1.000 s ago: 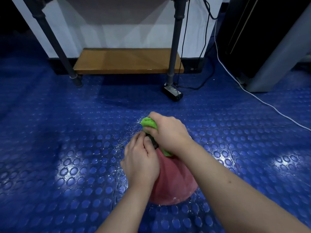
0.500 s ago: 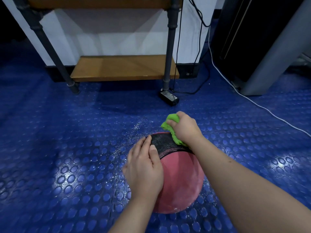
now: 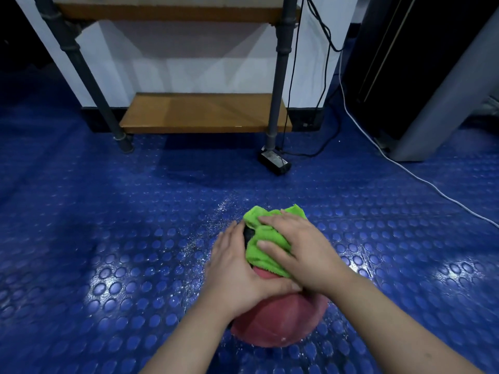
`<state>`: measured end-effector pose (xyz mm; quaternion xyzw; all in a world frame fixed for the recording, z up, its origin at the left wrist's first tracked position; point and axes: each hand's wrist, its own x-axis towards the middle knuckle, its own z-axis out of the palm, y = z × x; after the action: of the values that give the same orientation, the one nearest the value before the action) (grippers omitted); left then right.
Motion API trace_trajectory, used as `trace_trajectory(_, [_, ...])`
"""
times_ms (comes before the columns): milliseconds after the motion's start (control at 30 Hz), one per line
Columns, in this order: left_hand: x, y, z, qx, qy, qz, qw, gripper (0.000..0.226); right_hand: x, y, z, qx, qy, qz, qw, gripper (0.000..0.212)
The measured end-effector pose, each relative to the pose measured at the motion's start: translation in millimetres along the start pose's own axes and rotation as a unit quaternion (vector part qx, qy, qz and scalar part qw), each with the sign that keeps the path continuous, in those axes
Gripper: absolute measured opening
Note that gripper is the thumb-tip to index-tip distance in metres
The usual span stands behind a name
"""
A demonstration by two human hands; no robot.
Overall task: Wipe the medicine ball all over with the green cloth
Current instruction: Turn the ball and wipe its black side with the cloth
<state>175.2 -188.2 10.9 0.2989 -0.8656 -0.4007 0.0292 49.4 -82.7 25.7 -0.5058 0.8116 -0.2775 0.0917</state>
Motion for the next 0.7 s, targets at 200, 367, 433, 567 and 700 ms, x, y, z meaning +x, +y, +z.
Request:
trace_trajectory(200, [4.9,-7.4,3.7,0.004,0.029,0.022,0.999,0.141,39.8,-24.7,7.7,-0.091,0.016,0.163,0.982,0.034])
trace_trajectory(367, [4.6,-10.9,-0.5,-0.027,0.024,0.046,0.998,0.128,18.9,-16.5,6.2,-0.013,0.055,-0.030,0.998,0.034])
trace_trajectory(433, [3.8,-12.6,-3.2,-0.046,0.023,0.042,0.998,0.131,0.8,-6.9,3.5,0.050,0.049,-0.097,0.993,0.036])
trace_trajectory(567, [0.6,-6.7,-3.5,-0.015,-0.005,0.033,0.999,0.147,-18.8,10.7,-1.7,0.108,0.096,-0.008,0.989,0.038])
trace_trajectory(700, [-3.2,-0.9,-6.6,-0.021,-0.007,0.015,1.000,0.150,-21.3,14.1,-21.1,0.195,0.132,0.170,0.957,0.048])
